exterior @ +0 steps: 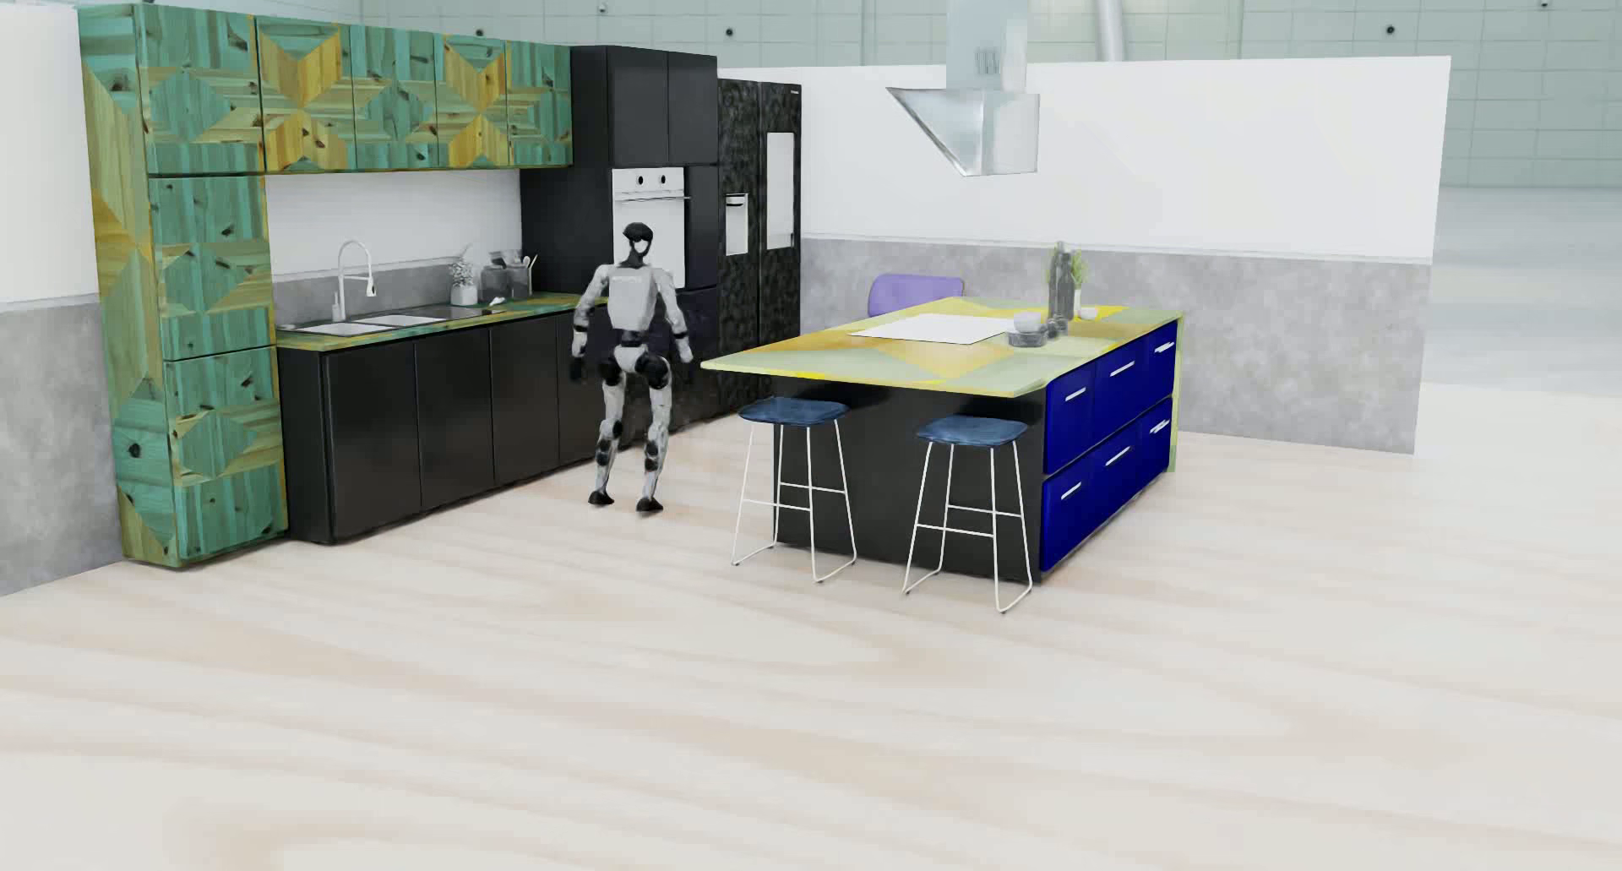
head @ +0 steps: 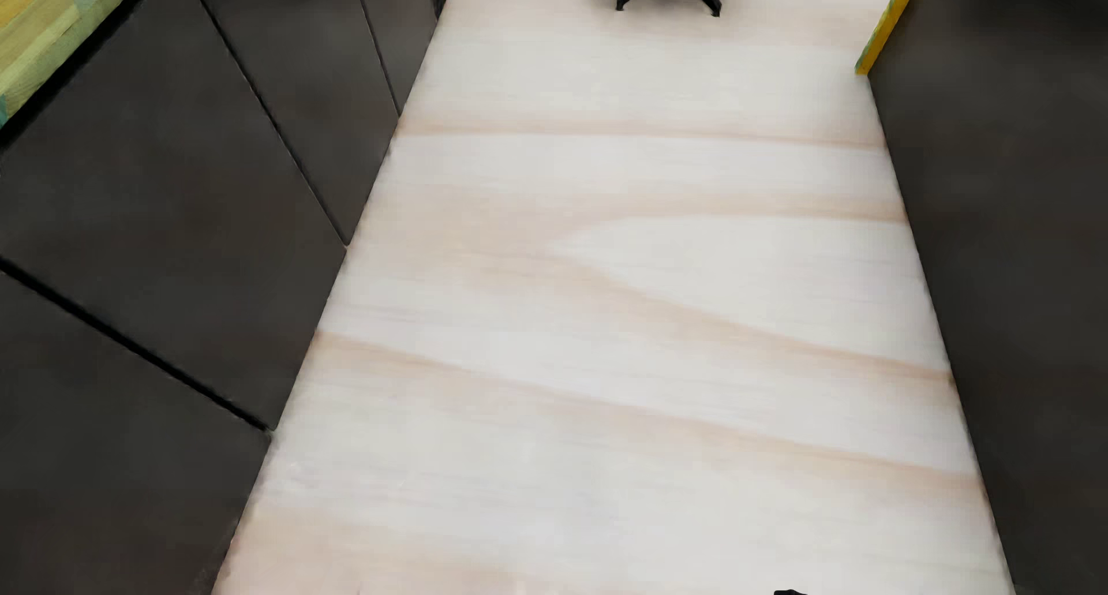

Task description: Extend downward

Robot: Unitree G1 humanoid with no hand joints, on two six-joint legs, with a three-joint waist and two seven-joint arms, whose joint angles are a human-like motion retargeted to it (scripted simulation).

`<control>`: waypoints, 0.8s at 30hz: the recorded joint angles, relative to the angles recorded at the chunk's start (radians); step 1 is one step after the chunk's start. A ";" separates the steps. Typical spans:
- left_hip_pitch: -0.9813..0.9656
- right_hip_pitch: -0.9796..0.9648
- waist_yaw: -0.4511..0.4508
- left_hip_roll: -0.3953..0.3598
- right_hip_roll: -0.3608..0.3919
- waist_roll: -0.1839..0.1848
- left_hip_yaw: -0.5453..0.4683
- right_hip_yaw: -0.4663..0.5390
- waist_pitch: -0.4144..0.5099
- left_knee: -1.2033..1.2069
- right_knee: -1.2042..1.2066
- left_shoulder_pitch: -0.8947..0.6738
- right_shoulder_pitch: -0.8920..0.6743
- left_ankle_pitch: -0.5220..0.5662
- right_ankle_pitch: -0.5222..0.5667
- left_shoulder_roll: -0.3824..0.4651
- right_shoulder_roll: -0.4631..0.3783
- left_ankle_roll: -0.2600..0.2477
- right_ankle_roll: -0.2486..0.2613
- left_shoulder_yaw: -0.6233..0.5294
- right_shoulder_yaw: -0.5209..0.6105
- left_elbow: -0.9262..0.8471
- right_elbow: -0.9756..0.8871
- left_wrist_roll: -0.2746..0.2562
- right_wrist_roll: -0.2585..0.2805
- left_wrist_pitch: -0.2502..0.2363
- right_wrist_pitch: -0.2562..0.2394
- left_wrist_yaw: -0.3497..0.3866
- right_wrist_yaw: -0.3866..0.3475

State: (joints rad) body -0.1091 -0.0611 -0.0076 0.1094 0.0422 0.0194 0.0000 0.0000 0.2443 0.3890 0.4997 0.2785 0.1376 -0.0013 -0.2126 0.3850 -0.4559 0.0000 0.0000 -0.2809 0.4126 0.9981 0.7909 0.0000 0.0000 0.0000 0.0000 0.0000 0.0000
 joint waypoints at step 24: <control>-0.382 -0.376 0.024 -0.124 -0.006 -0.034 0.000 0.000 0.276 0.036 0.056 -0.430 -0.379 0.027 0.190 0.128 -0.011 0.000 0.000 -0.200 0.230 -0.164 -0.003 0.000 0.000 0.000 0.000 0.000 0.000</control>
State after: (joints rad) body -0.4916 -0.4366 0.0159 -0.0150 0.0360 -0.0146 0.0000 0.0000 0.5200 0.4250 0.5556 -0.1510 -0.2411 0.0256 -0.0222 0.5133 -0.4673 0.0000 0.0000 -0.4811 0.6429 0.8341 0.7880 0.0000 0.0000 0.0000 0.0000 0.0000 0.0000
